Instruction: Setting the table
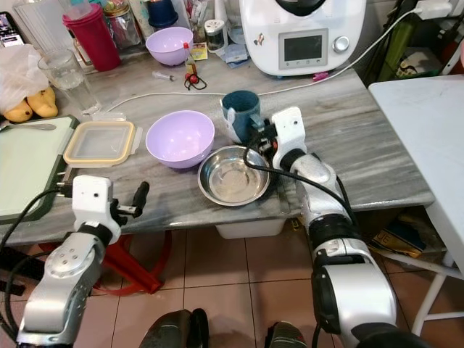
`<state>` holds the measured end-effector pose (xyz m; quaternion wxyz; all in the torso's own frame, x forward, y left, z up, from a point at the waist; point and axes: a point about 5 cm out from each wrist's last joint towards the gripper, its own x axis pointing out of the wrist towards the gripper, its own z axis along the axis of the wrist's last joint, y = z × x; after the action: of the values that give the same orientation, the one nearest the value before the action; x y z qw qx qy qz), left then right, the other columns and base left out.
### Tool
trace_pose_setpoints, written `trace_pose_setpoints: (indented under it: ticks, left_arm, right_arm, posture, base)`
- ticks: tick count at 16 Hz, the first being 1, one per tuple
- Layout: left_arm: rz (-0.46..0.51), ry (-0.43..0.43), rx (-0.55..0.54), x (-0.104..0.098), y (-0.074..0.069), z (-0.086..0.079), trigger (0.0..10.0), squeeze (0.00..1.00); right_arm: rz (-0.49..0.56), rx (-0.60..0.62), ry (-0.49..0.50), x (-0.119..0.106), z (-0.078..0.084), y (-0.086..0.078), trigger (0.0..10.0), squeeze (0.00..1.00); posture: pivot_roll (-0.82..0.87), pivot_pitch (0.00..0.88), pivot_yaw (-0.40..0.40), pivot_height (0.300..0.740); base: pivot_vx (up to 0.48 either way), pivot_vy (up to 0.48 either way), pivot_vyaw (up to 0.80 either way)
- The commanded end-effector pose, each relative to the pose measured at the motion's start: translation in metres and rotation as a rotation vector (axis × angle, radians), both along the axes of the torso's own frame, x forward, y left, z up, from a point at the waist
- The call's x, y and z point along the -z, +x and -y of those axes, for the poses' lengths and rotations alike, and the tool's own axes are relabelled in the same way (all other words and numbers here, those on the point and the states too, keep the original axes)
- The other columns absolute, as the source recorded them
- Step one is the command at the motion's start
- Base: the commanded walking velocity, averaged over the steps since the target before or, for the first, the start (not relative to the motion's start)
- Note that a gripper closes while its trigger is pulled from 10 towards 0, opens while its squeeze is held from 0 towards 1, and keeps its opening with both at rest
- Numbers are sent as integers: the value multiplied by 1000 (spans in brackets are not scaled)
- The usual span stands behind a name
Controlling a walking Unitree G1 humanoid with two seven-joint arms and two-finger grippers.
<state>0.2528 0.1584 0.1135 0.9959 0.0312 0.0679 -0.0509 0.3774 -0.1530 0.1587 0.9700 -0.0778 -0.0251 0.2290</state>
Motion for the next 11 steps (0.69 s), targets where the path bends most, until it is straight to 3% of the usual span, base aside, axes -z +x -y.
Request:
trace_pose_setpoints:
  ticks: [1, 7, 10, 11]
  left_arm:
    - [-7, 11, -15, 2, 0, -4, 10000, 0]
    - [-8, -8, -10, 4, 4, 0, 10000, 0]
    - [-3, -11, -11, 5, 4, 1, 10000, 0]
    - [1, -14, -24, 4, 4, -2, 10000, 0]
  right_arm:
    - [32, -23, -3, -7, -3, -1, 10000, 1000]
    - [84, -59, -29, -13, -9, -19, 10000, 1000]
    - [105, -49, -24, -8, -11, -37, 10000, 1000]
    - [158, -26, -28, -12, -11, -47, 10000, 1000]
  posture:
    - [94, 83, 109, 740]
    - [64, 73, 98, 740]
    - [60, 60, 91, 740]
    - [57, 52, 92, 740]
  base:
    - [0, 0, 0]
    - [0, 0, 0]
    - [0, 0, 0]
    - [0, 0, 0]
